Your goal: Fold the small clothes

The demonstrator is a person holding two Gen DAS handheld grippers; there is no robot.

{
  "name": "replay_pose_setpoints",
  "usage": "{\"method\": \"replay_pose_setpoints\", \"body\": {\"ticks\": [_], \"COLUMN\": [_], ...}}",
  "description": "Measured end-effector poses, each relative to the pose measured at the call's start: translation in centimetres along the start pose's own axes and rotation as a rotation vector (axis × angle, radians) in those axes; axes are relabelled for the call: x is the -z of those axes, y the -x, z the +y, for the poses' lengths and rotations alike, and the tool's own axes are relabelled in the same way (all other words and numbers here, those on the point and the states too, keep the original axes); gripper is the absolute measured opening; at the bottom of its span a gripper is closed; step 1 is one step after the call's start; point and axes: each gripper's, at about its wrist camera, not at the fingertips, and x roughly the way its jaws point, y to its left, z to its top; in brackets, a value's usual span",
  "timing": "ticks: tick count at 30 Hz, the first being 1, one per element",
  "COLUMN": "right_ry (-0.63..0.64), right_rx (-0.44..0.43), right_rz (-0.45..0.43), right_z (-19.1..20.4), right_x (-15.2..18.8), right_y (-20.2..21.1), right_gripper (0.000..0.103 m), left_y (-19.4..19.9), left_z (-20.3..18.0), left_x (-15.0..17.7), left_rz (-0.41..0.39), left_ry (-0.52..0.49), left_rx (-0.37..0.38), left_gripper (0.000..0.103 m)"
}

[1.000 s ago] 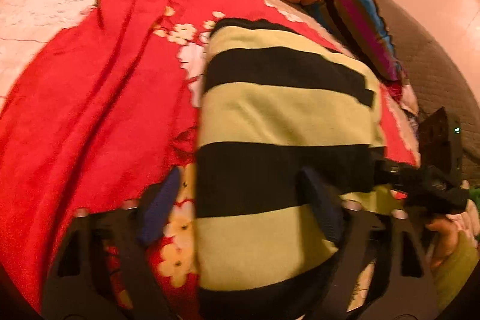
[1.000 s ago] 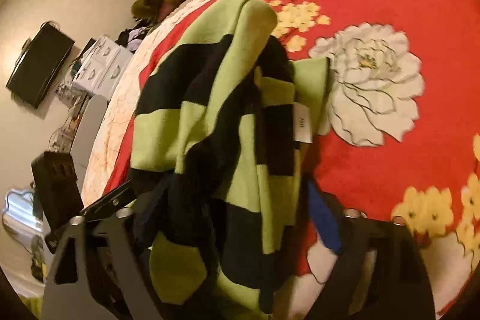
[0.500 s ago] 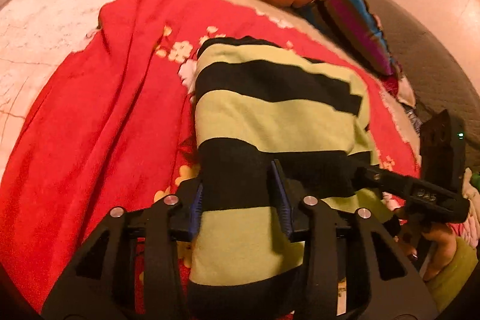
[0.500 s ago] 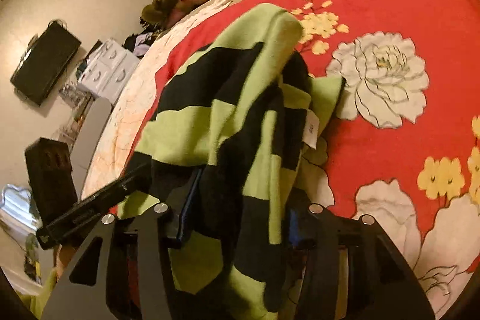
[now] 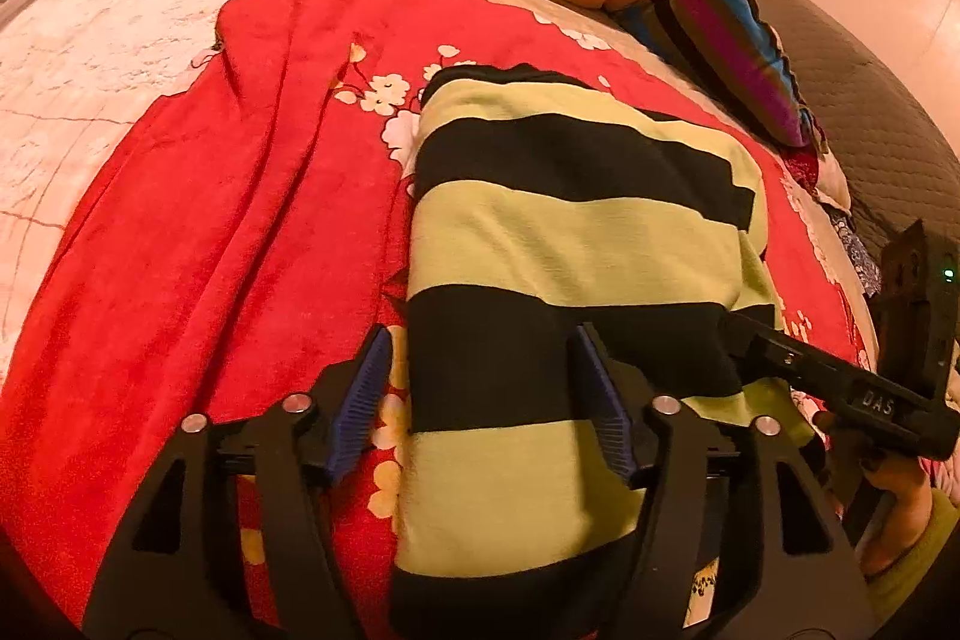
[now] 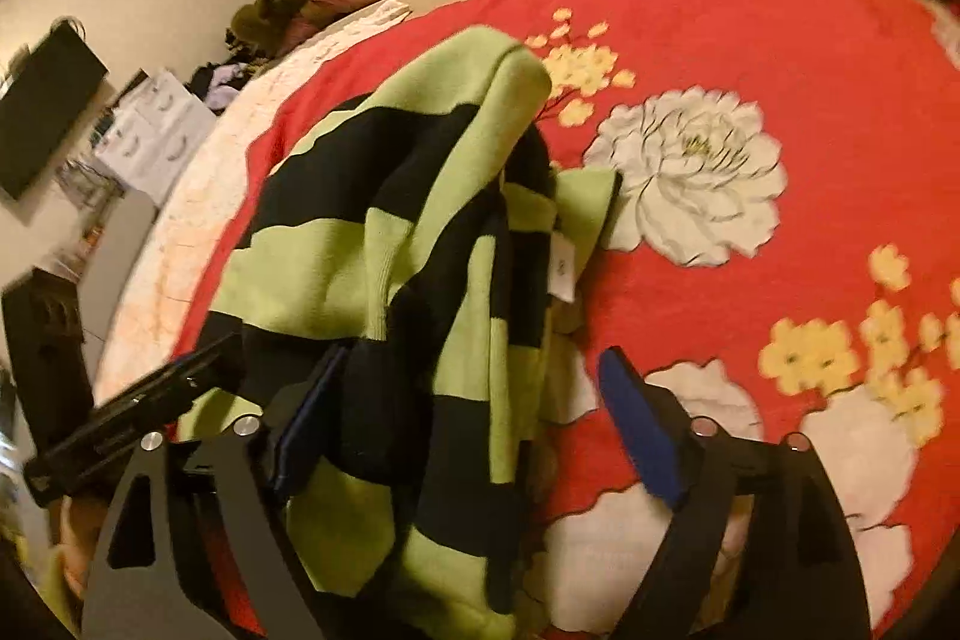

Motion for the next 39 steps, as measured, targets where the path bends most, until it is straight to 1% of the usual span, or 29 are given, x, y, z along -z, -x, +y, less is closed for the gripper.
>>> {"method": "replay_pose_setpoints", "body": {"ticks": [1,3,6,8,12,13,14,15,19,24,26,28,30,32,36,39], "right_ry": [0.012,0.039,0.041,0.032,0.025,0.029,0.036,0.041,0.058,0.047,0.052,0.060,0.070,0.086,0.110,0.117], "right_rx": [0.012,0.047,0.068,0.075,0.098,0.107,0.122,0.132,0.174,0.183,0.182,0.183,0.179,0.174,0.169,0.162], "right_rz": [-0.001,-0.006,-0.017,-0.022,-0.037,-0.042,-0.051,-0.059,-0.106,-0.146,-0.183,-0.222,-0.261,-0.293,-0.335,-0.356], "right_z": [0.1,0.5,0.7,0.6,0.2,0.2,0.3,0.3,0.6,0.4,0.6,0.9,1.3,1.8,2.5,2.9], "right_x": [0.0,-0.1,-0.3,-0.4,-0.6,-0.6,-0.6,-0.5,-0.4,-0.3,-0.2,0.0,0.2,0.4,1.1,1.8], "right_y": [0.1,0.2,0.4,0.7,1.6,1.9,2.3,2.6,4.4,6.4,7.7,9.1,10.6,12.2,14.7,16.3], "right_gripper": [0.084,0.088,0.092,0.093,0.097,0.097,0.098,0.098,0.098,0.098,0.098,0.098,0.098,0.098,0.098,0.099], "left_y": [0.0,0.1,0.2,0.3,0.8,1.0,1.2,1.5,2.6,5.2,6.3,7.3,8.6,9.8,11.6,12.8], "left_z": [0.0,0.1,0.0,-0.1,0.0,0.1,0.1,0.1,0.0,-0.9,-1.4,-1.9,-2.7,-3.4,-4.4,-5.1], "left_x": [0.0,0.0,0.0,0.0,0.0,0.0,0.0,0.0,0.1,-0.1,-0.2,-0.3,-0.1,0.1,0.7,1.5], "left_rz": [0.000,0.000,-0.003,-0.006,-0.013,-0.017,-0.024,-0.032,-0.070,-0.160,-0.191,-0.206,-0.230,-0.250,-0.258,-0.255], "left_ry": [0.002,0.001,-0.007,-0.015,-0.005,-0.004,0.000,0.005,0.017,0.012,0.024,0.031,0.012,-0.013,-0.027,-0.055], "left_rx": [-0.001,-0.008,-0.028,-0.045,-0.060,-0.067,-0.083,-0.097,-0.114,-0.130,-0.135,-0.133,-0.133,-0.157,-0.167,-0.188], "left_gripper": [0.057,0.060,0.066,0.071,0.073,0.081,0.092,0.093,0.093,0.094,0.094,0.094,0.094,0.094,0.094,0.094]}}
